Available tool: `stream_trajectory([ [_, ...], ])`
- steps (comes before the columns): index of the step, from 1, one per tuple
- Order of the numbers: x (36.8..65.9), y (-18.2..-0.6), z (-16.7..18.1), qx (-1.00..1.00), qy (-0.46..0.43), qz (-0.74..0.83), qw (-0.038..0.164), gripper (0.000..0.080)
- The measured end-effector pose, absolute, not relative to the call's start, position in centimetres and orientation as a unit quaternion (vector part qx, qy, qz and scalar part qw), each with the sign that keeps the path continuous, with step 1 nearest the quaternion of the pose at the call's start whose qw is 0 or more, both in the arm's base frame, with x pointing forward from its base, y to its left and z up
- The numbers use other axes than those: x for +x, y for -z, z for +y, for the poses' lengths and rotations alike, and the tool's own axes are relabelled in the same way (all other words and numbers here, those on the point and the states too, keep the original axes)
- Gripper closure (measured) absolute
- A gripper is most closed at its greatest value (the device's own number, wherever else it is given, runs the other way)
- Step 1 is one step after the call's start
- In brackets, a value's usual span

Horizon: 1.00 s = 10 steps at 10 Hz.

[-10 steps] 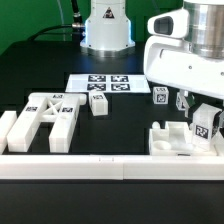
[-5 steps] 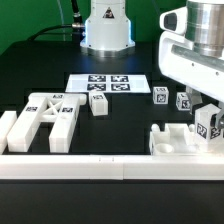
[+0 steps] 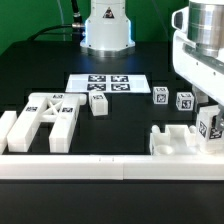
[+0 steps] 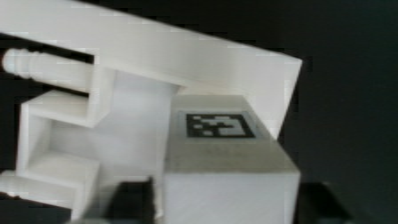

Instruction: Assemble chair

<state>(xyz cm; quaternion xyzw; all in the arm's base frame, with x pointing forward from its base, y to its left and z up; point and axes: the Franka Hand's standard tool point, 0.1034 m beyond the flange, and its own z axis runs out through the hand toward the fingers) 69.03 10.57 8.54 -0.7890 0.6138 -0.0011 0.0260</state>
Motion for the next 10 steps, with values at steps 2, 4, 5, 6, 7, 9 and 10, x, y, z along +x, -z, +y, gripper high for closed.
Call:
stream_trajectory([
  [2,68.88,-8.58,10.57,-0.814,-0.004,0.581,0.02,0.0184],
  [4,69.04,-8.7,10.87,-0.857,-0.002,0.515,0.02,0.0156],
  [5,69.04,-8.67,10.77,-0.889,-0.001,0.457,0.019,0.0151],
  [6,69.03,-8.64,10.78,-0.899,-0.001,0.438,0.019,0.0151],
  [7,69.02,-8.62,10.76,-0.919,0.0,0.394,0.019,0.015],
  [9,69.01,-8.61,10.84,-0.949,0.002,0.314,0.018,0.015],
  [10,68.98,-8.61,10.95,-0.965,0.004,0.26,0.017,0.015],
])
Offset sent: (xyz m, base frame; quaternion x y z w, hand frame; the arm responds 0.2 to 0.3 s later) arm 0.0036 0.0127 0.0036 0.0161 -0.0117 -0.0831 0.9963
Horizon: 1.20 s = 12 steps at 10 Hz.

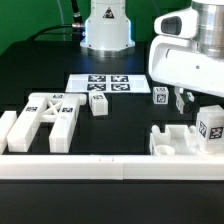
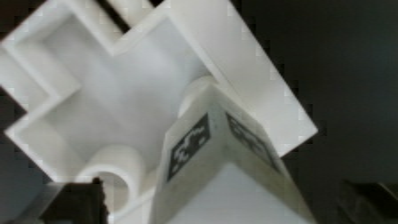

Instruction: Assemble chair

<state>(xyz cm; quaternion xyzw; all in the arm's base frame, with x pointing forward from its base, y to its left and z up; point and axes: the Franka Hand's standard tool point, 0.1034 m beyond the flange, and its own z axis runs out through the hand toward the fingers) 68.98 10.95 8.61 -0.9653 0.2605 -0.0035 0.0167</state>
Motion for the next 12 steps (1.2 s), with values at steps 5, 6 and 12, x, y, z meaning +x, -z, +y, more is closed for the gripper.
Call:
stream_trajectory([
  [5,69.11,-8.65,11.2,-0.994,0.011,0.105,0.013,0.015],
  [6,69.11,-8.66,11.2,-0.995,0.011,0.102,0.013,0.0276],
  [12,69.19,-8.63,11.0,-0.995,0.012,0.099,0.013,0.0511],
])
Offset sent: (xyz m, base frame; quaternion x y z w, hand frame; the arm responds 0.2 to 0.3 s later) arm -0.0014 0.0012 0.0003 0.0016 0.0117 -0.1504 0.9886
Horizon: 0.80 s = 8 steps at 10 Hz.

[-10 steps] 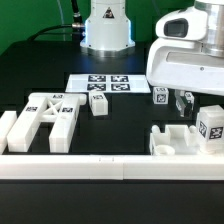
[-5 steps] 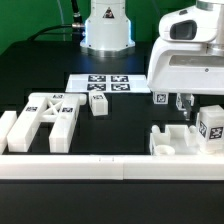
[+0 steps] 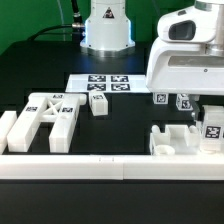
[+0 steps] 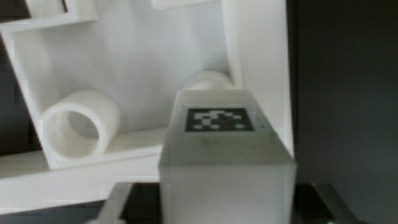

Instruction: Assemble chair

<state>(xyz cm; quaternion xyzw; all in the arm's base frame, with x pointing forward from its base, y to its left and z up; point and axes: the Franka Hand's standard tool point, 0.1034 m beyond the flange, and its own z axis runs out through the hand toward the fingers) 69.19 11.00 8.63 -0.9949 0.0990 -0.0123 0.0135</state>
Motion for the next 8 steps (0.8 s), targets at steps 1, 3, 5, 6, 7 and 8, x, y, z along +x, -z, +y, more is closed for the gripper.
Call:
stream_trajectory([
  [1,69.19,-8.63,11.0,-0.995,0.012,0.099,0.013,0.0511],
  [3,69.16,-8.58,10.88,-0.98,0.01,0.197,0.015,0.0511],
  [5,69.12,-8.53,10.71,-0.952,0.006,0.305,0.019,0.0509],
  [6,69.13,-8.49,10.61,-0.936,0.004,0.351,0.021,0.0509],
  [7,69.13,-8.48,10.56,-0.922,0.003,0.386,0.021,0.0509],
  [8,69.11,-8.46,10.56,-0.907,0.001,0.42,0.022,0.0509],
])
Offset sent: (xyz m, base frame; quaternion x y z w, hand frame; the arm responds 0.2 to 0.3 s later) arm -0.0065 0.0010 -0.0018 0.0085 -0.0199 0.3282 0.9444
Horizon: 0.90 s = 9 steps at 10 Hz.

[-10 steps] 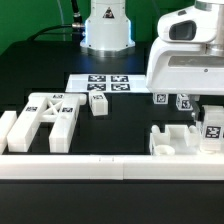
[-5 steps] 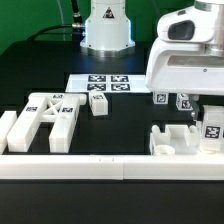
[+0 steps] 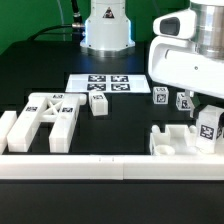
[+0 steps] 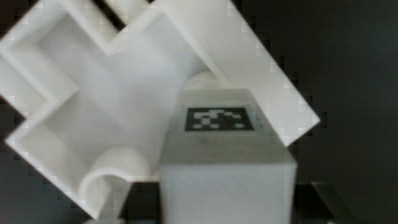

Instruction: Assemble chair

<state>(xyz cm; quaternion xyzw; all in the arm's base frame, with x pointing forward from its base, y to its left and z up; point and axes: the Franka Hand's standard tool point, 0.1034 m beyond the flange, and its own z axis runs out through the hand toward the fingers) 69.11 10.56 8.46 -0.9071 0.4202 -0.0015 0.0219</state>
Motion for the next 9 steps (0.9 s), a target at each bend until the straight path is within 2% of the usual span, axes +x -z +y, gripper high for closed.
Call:
stream_trajectory([
  [5,69.01,-8.43,10.49,-0.837,-0.005,0.546,0.02,0.0509],
  [7,69.04,-8.44,10.51,-0.85,-0.004,0.527,0.021,0.0268],
  [8,69.05,-8.45,10.53,-0.861,-0.002,0.508,0.02,0.0268],
  [9,69.04,-8.47,10.6,-0.9,0.0,0.435,0.02,0.0175],
])
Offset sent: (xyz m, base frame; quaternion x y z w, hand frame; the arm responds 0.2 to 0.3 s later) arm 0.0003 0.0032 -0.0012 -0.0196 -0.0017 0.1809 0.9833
